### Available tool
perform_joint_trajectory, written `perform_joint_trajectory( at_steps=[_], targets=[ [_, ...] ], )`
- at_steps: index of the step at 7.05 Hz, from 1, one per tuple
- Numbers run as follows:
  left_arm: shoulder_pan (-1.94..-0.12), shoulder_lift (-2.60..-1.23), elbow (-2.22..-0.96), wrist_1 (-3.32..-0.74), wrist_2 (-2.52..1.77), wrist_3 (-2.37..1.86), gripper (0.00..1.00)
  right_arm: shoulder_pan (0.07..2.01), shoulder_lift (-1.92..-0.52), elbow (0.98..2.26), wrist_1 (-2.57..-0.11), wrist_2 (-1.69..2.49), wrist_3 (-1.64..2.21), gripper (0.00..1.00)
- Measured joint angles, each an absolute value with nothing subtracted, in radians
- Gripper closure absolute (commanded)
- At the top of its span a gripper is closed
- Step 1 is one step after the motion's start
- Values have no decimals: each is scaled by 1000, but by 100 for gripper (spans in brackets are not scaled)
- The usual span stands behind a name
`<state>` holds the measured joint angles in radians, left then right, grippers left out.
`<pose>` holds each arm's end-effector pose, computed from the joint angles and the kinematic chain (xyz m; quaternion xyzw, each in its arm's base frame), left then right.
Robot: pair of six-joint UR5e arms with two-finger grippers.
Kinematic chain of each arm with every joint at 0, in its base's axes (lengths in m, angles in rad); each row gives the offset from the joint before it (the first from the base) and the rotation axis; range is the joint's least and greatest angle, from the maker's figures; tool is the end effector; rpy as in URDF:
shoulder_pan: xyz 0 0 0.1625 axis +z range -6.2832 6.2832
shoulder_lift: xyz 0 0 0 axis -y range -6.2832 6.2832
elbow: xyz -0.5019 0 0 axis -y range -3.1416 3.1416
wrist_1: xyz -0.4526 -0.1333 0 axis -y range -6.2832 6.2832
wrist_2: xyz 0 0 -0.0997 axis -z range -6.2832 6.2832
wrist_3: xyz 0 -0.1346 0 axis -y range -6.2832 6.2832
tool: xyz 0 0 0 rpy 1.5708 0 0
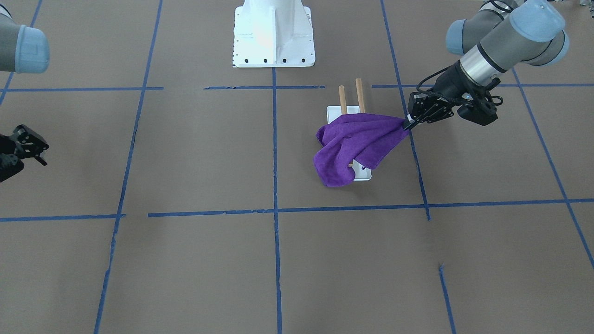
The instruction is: Hang towel on rack
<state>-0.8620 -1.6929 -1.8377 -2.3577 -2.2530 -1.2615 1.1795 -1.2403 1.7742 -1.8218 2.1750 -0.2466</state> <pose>0.3634 -0.4982 0.4372 0.0570 0.5895 -0.0354 0.8050 -0.2065 -0.6495 0.4854 0.1130 -0.3035 -0.3362 0.8844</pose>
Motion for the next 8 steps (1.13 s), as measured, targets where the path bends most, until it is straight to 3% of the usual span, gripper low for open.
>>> perform_joint_trajectory(
  at_steps=[2,3,8],
  targets=[
    [-863,-1678,-1828,-2358,-2251,-1224,100,1227,-1268,1766,-1820,2189,-321,0],
    [-863,-1674,-1825,-2358,-2250,-1212,1,1239,-1276,1765,-1820,2190,-341,0],
    [-924,-1602,-1814,-2354,-2243,-982,0,1380,-1376,1736,-1819,2240,-403,0]
  ],
)
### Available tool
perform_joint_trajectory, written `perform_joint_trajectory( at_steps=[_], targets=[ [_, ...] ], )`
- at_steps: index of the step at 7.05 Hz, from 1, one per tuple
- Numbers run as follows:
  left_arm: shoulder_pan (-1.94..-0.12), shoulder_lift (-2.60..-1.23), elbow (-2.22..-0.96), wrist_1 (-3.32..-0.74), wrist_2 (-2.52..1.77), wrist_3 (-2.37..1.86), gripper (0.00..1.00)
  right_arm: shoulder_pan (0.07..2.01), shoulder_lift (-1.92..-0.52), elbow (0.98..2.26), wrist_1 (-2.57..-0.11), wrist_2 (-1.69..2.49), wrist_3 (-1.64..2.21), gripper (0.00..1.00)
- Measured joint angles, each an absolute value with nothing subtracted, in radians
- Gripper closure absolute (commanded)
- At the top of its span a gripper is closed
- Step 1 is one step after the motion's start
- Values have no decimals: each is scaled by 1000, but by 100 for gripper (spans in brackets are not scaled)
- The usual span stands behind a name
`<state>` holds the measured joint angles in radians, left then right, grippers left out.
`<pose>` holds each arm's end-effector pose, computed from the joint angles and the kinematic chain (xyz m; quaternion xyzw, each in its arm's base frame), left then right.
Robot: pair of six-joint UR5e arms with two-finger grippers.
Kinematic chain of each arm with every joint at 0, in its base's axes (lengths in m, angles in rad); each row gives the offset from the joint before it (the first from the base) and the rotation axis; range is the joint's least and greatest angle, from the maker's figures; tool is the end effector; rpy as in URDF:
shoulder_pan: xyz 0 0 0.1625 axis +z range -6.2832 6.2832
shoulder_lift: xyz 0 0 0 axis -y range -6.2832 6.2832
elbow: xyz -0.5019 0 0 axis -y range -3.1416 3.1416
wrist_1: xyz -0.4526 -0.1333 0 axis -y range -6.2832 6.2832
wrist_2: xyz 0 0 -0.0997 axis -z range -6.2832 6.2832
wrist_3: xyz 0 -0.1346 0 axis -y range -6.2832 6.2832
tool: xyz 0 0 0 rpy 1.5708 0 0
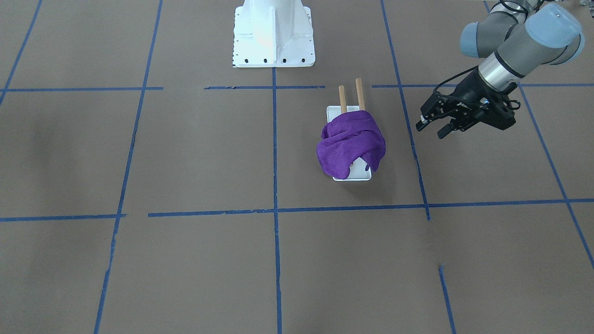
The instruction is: Hang towel on rack
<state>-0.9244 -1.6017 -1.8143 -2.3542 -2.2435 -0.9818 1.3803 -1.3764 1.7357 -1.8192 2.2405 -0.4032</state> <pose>0.3170 -0.5022 0.5063 0.1198 0.5420 0.0282 0.8313 -0.0707 -0.6294 0.5896 0.0869 -0.3207 -0.2933 0.8964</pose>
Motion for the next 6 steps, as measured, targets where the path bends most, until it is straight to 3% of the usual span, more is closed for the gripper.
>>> perform_joint_trajectory(
  at_steps=[3,6],
  targets=[
    [-1072,-1511,-1775,-2280,-2250,-573,0,1526,-1484,1672,-1818,2266,-404,0],
    [-1354,-1498,-1766,-1936,-2245,-45,0,1591,-1536,1627,-1817,2270,-394,0]
  ],
)
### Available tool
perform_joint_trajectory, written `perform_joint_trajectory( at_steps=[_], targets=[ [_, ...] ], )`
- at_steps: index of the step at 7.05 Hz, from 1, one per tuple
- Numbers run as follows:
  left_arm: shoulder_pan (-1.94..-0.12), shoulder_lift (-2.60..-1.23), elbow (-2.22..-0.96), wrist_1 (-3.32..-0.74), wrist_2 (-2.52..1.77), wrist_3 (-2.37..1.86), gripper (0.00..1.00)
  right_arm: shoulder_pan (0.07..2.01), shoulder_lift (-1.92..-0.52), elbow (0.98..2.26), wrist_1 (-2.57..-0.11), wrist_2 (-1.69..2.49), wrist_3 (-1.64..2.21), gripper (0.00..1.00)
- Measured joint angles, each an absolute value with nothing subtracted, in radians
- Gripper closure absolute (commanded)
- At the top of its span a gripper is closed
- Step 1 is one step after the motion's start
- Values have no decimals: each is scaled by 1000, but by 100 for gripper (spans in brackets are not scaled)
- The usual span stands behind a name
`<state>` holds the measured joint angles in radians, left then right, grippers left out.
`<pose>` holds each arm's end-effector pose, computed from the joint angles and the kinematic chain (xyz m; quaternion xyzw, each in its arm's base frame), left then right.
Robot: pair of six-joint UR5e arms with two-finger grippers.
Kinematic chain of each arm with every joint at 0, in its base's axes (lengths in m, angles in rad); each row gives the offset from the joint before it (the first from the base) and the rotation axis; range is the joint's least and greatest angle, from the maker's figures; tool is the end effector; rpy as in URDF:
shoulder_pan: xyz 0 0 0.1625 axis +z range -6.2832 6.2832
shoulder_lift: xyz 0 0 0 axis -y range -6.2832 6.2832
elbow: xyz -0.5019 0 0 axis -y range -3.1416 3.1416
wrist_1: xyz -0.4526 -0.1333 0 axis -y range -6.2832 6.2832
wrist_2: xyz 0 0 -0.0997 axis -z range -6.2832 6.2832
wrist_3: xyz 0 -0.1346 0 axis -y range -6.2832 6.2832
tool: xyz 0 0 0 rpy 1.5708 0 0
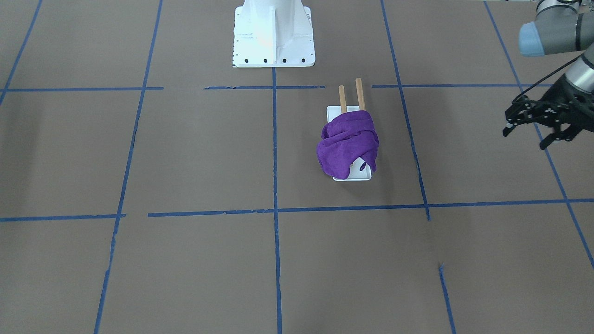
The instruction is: Hang towel on rack
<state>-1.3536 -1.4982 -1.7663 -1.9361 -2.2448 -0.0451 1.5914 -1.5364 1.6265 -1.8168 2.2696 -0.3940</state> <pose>0.0704 -0.5479 0.6537 0.1842 0.3479 0.1583 0.9055 0.0580 -0.5494 0.7407 -0.0014 -0.3490 -0.1477 0.9254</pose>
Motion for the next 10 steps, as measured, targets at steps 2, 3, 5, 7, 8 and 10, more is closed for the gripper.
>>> perform_joint_trajectory(
  at_steps=[2,3,5,7,8,10],
  targets=[
    [-1507,-1502,-1763,-1751,-2250,83,0,1595,-1534,1621,-1816,2271,-348,0],
    [-1539,-1502,-1754,-1692,-2251,95,0,1595,-1532,1620,-1813,2273,-318,0],
    [-1555,-1500,-1710,-1600,-2253,93,0,1595,-1533,1620,-1779,2284,-260,0],
    [-1557,-1497,-1701,-1558,-2318,84,0,1595,-1534,1621,-1763,2287,-239,0],
    [-1557,-1499,-1701,-1559,-2368,83,0,1595,-1534,1622,-1761,2287,-238,0],
    [-1558,-1504,-1704,-1564,-2405,85,0,1595,-1534,1625,-1760,2287,-238,0]
  ],
)
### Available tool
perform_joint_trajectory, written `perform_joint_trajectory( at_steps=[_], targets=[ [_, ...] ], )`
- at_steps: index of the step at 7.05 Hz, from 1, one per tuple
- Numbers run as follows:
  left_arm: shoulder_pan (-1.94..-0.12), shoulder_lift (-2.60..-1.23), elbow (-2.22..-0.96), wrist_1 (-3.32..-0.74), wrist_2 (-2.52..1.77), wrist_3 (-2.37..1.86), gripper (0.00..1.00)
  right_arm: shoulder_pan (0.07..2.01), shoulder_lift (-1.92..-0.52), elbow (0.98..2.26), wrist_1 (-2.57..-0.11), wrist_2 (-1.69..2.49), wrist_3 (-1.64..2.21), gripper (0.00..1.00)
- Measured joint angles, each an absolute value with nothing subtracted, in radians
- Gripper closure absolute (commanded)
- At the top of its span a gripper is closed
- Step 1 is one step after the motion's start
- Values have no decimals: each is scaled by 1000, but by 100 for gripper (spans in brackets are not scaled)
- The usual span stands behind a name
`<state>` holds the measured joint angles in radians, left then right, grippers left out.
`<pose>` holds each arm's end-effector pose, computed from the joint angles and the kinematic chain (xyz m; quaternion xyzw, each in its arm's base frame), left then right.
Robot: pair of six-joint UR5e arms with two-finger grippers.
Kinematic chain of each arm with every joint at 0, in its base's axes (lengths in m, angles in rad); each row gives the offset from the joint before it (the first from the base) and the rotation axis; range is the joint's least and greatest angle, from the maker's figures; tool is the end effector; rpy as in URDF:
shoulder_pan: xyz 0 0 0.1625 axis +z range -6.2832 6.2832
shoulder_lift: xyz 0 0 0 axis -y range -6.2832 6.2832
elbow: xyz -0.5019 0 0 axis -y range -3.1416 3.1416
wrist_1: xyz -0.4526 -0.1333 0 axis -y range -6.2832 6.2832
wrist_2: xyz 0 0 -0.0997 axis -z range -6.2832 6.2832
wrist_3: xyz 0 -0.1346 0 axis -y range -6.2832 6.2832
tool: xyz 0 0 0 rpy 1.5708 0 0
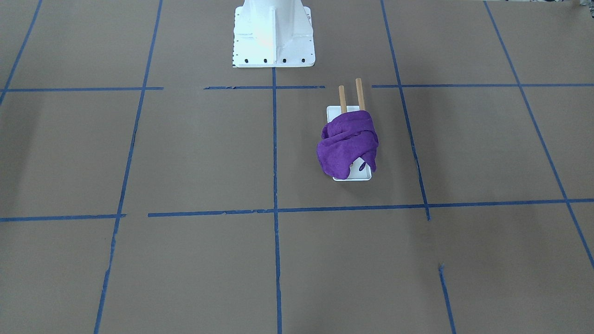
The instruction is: Hang towel on rack
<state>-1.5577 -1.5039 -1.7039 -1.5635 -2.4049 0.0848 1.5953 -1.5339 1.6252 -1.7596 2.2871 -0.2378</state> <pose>-0.0268 -0.5233 0.7177 0.0414 0.4037 0.0566 0.9122 0.0586 -0.5573 0.7335 0.0005 -0.3531 -0.0826 0.9319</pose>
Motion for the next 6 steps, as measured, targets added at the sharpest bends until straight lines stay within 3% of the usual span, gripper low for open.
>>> perform_joint_trajectory(
  at_steps=[6],
  targets=[
    [-1559,-1507,-1728,-1565,-2320,85,0,1595,-1538,1626,-1731,2287,-235,0]
  ],
)
